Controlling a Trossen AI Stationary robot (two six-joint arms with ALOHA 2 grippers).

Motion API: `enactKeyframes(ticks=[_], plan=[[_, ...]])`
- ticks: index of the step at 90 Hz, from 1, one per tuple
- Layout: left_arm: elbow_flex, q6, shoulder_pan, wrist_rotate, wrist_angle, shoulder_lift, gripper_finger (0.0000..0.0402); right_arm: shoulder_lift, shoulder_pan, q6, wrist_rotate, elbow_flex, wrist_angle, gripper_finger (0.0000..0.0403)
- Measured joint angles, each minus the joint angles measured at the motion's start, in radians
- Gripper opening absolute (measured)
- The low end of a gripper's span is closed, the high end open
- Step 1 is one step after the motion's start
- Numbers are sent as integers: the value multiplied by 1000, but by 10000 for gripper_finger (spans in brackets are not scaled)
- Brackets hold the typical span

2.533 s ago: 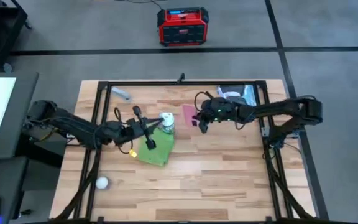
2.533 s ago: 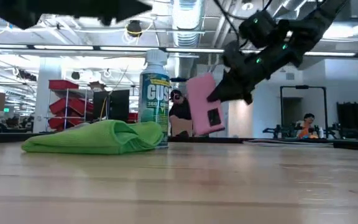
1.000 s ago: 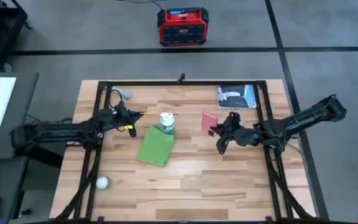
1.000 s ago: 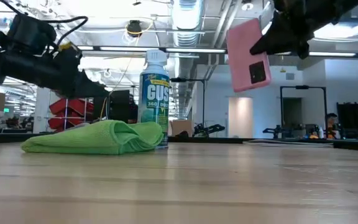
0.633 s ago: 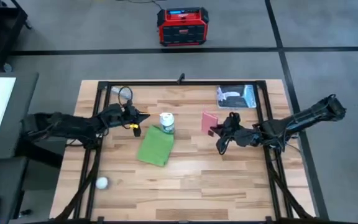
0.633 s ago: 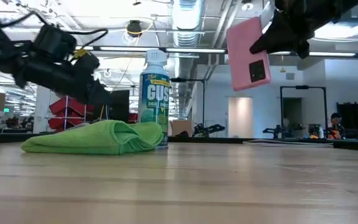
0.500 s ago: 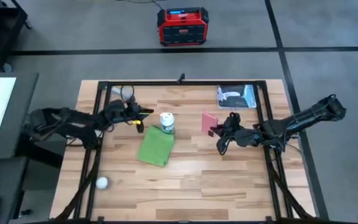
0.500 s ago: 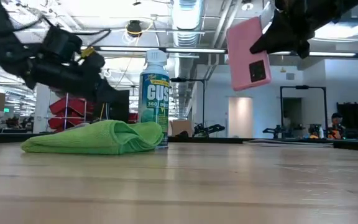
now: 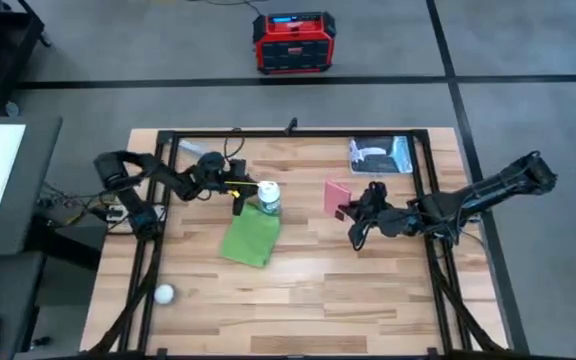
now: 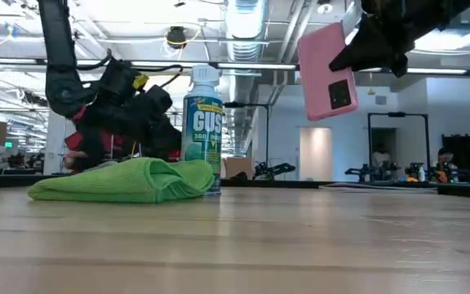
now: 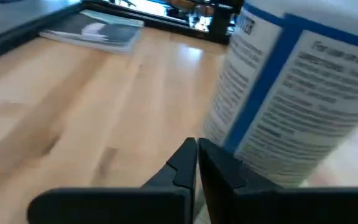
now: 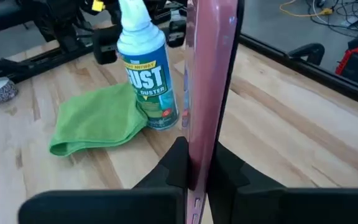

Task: Apply microfiber cloth
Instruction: Spray the cellphone using the cleaning bottle

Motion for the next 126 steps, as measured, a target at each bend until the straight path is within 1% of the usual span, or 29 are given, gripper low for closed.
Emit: enactKeyframes(ticks=[13, 21, 28, 37, 49, 61, 71, 78, 84, 92, 94, 101, 109, 112, 122, 126], plan=[[-33, -36, -79, 4, -7, -30, 0, 0, 0, 22, 0, 0, -22, 14], [-56, -68, -132, -16, -9, -71, 0, 0, 0, 24, 0, 0, -33, 14], [-72, -83, -177, -84, -14, -112, 0, 0, 0, 30, 0, 0, -29, 14], [-75, -103, -232, -185, -86, -173, 0, 0, 0, 31, 0, 0, -32, 14], [-76, -121, -325, -256, -152, -242, 0, 0, 0, 29, 0, 0, -34, 14], [-75, -139, -431, -301, -151, -264, 0, 0, 0, 26, 0, 0, -33, 14], [-64, -147, -508, -369, -158, -264, 0, 0, 0, 22, 0, 0, -34, 14], [-40, -129, -542, -427, -166, -262, 0, 0, 0, 23, 0, 0, -38, 14], [-21, -96, -555, -536, -235, -268, 0, 0, 2, 23, 0, 0, -45, 14], [-2, -94, -541, -727, -432, -287, 0, 0, 13, 29, 1, 0, -48, 14], [0, -103, -535, -757, -475, -291, 0, 0, 17, 33, 1, 0, -52, 14], [1, -118, -516, -785, -579, -305, 0, 0, 29, 48, 10, 0, -71, 14], [1, -118, -514, -780, -598, -321, 0, 0, 41, 75, 28, 0, -100, 14], [1, -113, -511, -793, -594, -326, 0, 0, 43, 83, 39, 0, -109, 14], [2, -66, -496, -922, -556, -330, 0, 0, 45, 94, 48, 0, -113, 14], [2, -38, -482, -951, -545, -330, 0, 0, 45, 94, 50, 0, -109, 14]])
